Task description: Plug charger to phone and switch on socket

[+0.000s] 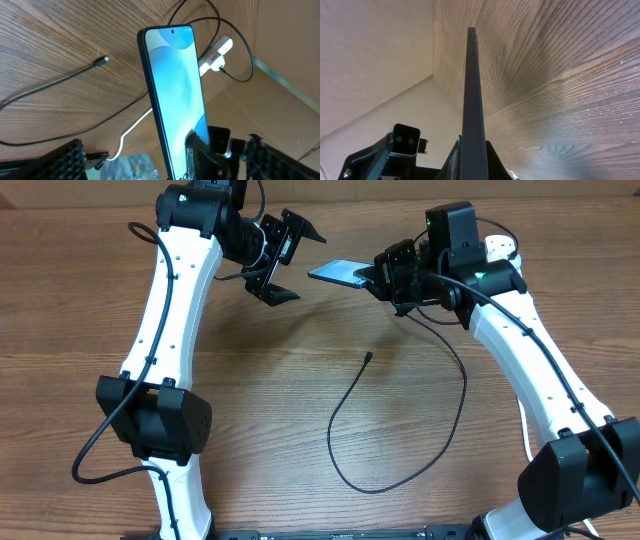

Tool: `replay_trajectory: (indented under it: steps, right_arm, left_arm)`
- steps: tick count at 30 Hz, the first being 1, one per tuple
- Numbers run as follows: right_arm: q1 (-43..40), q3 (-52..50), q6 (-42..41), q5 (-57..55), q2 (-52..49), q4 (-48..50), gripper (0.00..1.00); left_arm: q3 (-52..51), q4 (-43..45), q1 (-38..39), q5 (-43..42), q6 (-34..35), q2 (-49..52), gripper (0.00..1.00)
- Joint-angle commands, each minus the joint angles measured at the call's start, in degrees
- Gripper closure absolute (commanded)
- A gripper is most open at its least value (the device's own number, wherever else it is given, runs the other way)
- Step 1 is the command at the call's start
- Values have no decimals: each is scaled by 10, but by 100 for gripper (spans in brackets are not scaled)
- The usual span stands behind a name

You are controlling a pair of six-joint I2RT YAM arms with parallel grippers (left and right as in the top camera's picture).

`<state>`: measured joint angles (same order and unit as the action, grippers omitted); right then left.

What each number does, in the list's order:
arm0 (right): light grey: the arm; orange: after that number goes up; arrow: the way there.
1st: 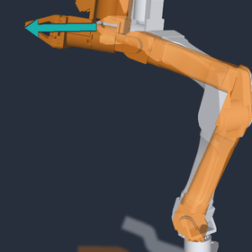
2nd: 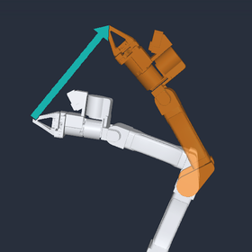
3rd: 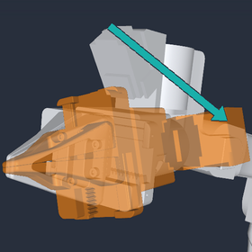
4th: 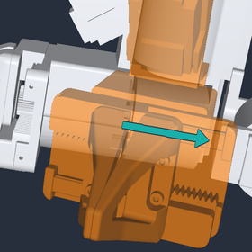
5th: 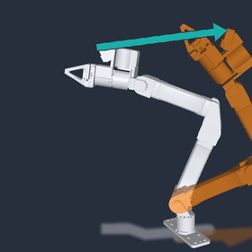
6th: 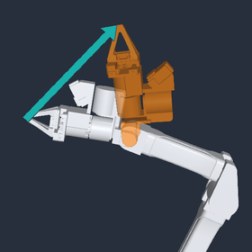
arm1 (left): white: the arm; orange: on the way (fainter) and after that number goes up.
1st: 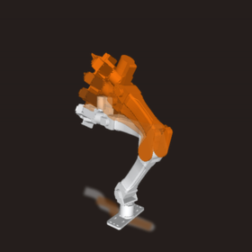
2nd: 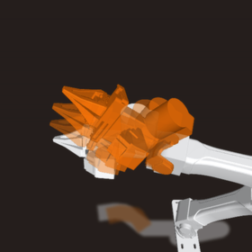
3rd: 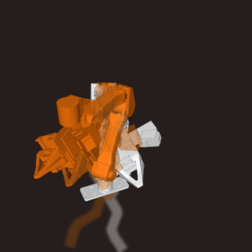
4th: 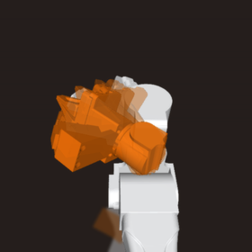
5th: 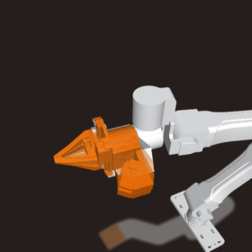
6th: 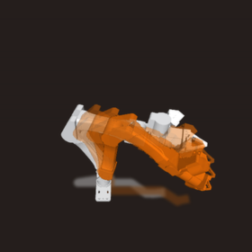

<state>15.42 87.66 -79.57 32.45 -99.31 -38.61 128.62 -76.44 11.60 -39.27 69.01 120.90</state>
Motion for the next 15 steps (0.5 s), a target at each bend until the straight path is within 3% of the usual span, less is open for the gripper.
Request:
replay_trajectory:
  steps: [1, 15]
  right_arm:
    - [1, 12, -10, 0, 3, 9, 96]
    - [14, 12, -3, 24, 3, 9, 96]
  left_arm:
    - [0, 4, 2, -13, -9, 4, 2]
    - [0, 21, 4, -13, -36, 5, 6]
